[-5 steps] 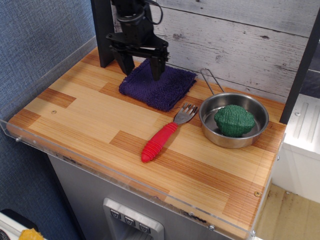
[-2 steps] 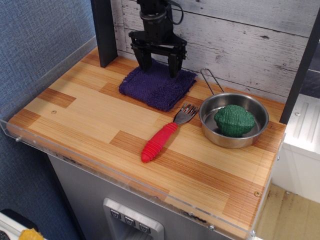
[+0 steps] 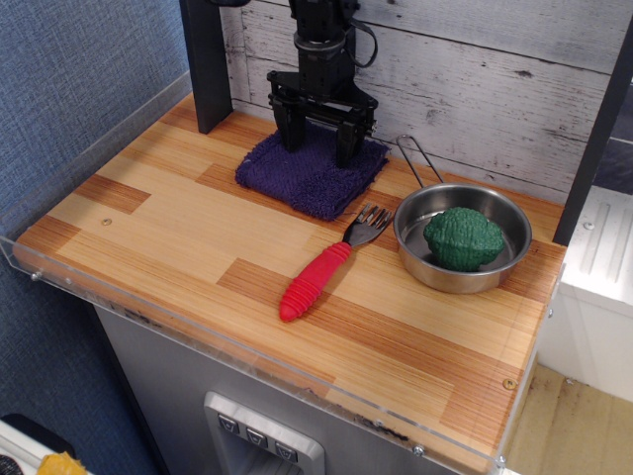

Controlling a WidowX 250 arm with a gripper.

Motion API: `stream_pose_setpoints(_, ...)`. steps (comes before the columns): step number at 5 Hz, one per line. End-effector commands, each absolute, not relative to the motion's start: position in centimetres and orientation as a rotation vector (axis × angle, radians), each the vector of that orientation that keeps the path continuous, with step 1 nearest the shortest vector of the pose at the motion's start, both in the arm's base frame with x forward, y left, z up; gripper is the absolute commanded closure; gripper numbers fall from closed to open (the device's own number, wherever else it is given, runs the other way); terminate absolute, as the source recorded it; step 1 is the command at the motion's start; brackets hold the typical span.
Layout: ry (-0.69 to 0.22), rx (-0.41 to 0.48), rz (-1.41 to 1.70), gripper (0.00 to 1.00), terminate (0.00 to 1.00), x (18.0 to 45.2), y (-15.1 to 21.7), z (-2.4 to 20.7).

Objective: Pick up the purple cloth and place it in the front of the table to the left of the red fork

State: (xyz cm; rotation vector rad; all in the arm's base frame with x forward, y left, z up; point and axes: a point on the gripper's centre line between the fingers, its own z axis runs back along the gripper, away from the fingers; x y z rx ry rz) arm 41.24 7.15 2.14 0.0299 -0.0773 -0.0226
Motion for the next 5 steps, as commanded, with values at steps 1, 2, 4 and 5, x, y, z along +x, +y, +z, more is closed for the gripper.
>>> stream_pose_setpoints(1, 0.023, 0.047, -0.028, 0.00, 0.00, 40.0, 8.0, -1.1)
stream_pose_setpoints(2, 0.045, 0.077, -0.039, 0.00, 0.00, 39.2, 8.1, -1.8)
stream_pose_setpoints(4, 0.087, 0.077, -0.003, 0.00, 0.00, 35.9, 8.4, -2.5)
stream_pose_setpoints(5, 0.114, 0.057, 0.018, 0.00, 0.00, 33.9, 8.3, -2.5)
